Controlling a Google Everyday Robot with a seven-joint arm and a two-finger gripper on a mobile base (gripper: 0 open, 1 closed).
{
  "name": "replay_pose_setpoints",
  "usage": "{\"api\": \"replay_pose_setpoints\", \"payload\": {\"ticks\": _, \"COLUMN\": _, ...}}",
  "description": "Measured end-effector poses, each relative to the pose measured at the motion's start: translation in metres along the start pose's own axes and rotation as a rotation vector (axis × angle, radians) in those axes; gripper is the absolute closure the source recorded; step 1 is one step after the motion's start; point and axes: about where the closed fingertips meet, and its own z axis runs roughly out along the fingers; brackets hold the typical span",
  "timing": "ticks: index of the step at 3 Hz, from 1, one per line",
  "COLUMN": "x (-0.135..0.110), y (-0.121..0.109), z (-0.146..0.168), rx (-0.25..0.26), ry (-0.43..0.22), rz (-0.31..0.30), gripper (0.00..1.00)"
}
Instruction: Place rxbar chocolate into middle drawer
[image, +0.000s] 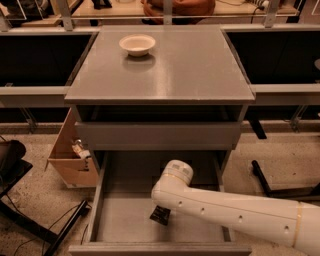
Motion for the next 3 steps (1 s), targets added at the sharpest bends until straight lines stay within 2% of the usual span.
{"api": "replay_pose_setpoints", "payload": {"ticks": 1, "x": 0.0035, "y": 0.0178, "z": 0.0269, "rx": -0.005, "ry": -0.006, "rz": -0.053, "gripper": 1.0}}
{"api": "replay_pose_setpoints", "payload": {"ticks": 2, "x": 0.0003, "y": 0.018, "z": 0.025, "rx": -0.008, "ry": -0.009, "rz": -0.094, "gripper": 0.81}}
{"api": "replay_pose_setpoints", "payload": {"ticks": 3, "x": 0.0001, "y": 0.018, "z": 0.0249, "rx": -0.009, "ry": -0.01, "rz": -0.097, "gripper": 0.58}}
